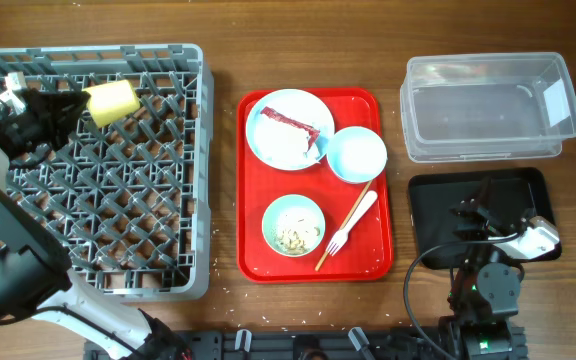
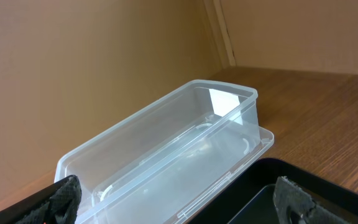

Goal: Sort waste into correct bins and load items into the dishwasher rack
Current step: 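Carry the yellow cup to the rack and set it down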

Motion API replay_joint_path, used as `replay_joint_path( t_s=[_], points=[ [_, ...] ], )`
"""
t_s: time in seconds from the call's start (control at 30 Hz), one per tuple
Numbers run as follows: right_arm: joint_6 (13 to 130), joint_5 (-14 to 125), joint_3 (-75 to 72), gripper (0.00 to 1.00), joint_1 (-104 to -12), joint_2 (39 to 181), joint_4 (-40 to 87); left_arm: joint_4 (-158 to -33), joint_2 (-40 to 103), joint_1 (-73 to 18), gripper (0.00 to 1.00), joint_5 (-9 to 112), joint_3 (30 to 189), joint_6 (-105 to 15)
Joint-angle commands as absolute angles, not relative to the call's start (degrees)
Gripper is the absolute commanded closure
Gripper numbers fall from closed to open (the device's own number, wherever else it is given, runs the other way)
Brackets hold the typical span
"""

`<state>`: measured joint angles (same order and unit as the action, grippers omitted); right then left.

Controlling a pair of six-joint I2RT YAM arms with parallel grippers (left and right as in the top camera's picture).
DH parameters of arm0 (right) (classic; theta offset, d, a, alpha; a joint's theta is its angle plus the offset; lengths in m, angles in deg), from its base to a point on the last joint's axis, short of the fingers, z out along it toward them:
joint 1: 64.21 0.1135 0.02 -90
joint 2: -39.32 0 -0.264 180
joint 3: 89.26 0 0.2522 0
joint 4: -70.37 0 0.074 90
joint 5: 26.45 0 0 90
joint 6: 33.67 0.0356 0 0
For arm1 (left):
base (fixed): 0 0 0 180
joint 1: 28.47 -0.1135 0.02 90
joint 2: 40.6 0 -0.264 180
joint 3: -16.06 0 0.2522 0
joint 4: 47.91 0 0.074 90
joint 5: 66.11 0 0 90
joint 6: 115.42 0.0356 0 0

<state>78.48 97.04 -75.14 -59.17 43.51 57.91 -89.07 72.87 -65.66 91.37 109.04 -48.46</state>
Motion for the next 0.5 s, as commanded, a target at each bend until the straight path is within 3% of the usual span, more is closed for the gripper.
replay_joint_path(
  t_s=[0.0, 0.3, 0.33, 0.4, 0.47],
  points=[
    [77.39, 98.02, -75.09, 0.0, -59.37, 43.75, 58.18, -89.86, 73.59, -65.88, 0.96, 82.91, 107.23, -48.2],
    [77.41, 98.0, -75.09, 0.0, -59.37, 43.75, 58.18, -93.92, 73.5, -71.67, 0.96, 78.25, 107.23, -48.18],
    [77.39, 98.02, -75.09, 0.0, -59.37, 43.75, 58.18, -95.02, 73.5, -72.13, 0.94, 75.59, 107.23, -48.18],
    [77.39, 98.02, -75.09, 0.0, -59.37, 43.75, 58.18, -96.11, 73.41, -72.48, 0.8, 72.13, 107.23, -48.16],
    [77.39, 98.02, -75.09, 0.0, -59.34, 43.75, 58.18, -96.72, 72.95, -72.48, 0.76, 70.36, 107.25, -48.18]
  ],
)
